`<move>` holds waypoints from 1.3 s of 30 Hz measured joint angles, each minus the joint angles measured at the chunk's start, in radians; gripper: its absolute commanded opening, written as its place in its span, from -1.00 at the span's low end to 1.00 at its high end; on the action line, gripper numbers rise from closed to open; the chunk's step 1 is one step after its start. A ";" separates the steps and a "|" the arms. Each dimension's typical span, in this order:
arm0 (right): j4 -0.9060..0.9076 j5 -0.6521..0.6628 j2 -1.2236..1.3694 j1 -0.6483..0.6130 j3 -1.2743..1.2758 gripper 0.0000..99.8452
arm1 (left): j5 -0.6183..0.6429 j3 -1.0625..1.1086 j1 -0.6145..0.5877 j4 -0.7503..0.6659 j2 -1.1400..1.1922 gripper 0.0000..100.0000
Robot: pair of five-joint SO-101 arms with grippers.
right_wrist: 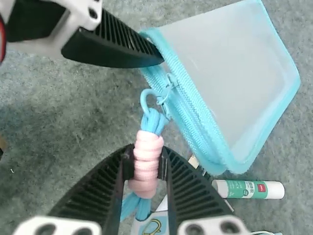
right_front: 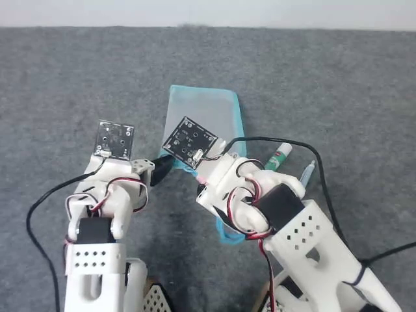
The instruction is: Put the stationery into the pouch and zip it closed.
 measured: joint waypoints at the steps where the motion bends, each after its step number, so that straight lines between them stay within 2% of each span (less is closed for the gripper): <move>1: 0.000 0.000 0.000 0.002 0.000 -0.99 | 0.000 0.009 0.000 -0.012 0.000 -0.22; 9: 0.120 0.038 0.000 0.058 -0.115 -0.99 | -0.017 0.026 -0.002 -0.029 -0.003 -0.22; 14: 0.143 0.055 -0.002 0.002 -0.117 -0.99 | -0.017 0.026 -0.002 -0.029 -0.002 -0.23; 19: 0.143 0.069 -0.064 -0.029 -0.089 -0.99 | -0.015 0.026 0.003 -0.029 -0.002 -0.42; 22: 0.143 0.074 -0.104 -0.035 -0.066 -0.99 | -0.011 0.028 0.044 -0.029 -0.002 -0.57; 28: 0.143 0.081 -0.112 -0.035 -0.023 -0.99 | -0.011 0.104 0.118 -0.110 -0.002 -0.97; 32: 0.141 0.095 -0.112 -0.028 -0.023 -0.99 | -0.005 0.106 0.120 -0.115 0.000 -0.98; 39: 0.115 0.127 -0.112 0.098 -0.023 -0.99 | 0.098 0.106 0.023 -0.115 0.000 -0.98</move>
